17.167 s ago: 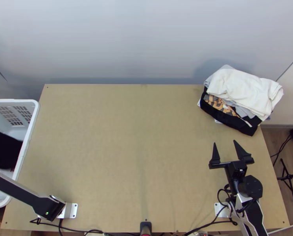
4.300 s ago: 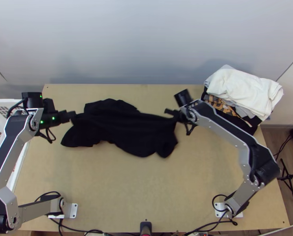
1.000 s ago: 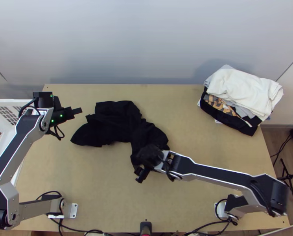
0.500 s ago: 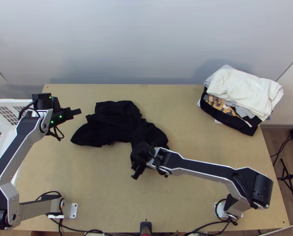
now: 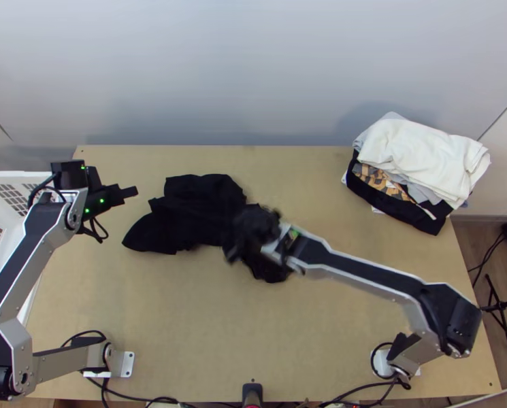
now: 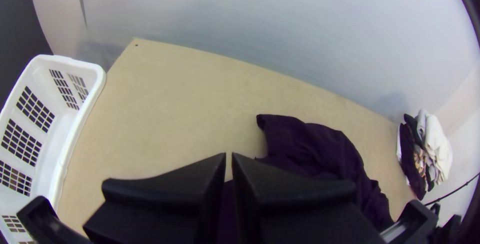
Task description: Fold the t-shirt
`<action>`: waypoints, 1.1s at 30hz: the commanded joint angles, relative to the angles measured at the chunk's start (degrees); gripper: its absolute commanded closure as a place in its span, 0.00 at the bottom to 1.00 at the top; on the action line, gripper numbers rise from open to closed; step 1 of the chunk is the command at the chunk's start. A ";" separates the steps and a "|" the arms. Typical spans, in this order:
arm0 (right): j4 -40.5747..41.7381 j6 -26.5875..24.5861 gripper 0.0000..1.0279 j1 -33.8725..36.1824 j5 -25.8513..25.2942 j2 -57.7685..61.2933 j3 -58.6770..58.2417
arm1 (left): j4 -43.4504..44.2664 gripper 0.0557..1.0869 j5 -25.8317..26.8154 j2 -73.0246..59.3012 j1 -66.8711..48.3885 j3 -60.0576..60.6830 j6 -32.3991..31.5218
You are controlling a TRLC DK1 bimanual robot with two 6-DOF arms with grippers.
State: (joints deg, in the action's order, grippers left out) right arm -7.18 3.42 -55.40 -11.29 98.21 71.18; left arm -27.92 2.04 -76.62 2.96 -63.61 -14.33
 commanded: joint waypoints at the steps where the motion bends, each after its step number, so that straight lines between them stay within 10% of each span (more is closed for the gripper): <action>1: 5.60 0.10 0.97 10.22 -9.01 -2.15 9.15 | -0.29 0.84 0.15 -0.37 -0.50 -1.34 -0.09; 16: 12.54 0.36 0.97 19.80 -13.06 -2.85 3.27 | -10.49 0.78 6.39 -1.78 -7.18 1.48 6.86; 29: 14.56 0.36 0.97 17.60 -13.76 -6.90 -1.83 | 1.12 0.78 6.31 -9.25 -5.42 2.35 3.96; 33: 14.56 0.27 0.97 17.34 -13.76 -6.98 -2.18 | -1.87 0.35 7.10 -9.25 -5.60 -1.69 2.46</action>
State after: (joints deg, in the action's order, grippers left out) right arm 6.96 3.84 -37.52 -24.88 92.03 70.43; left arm -29.15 8.19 -84.44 -2.76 -61.73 -10.35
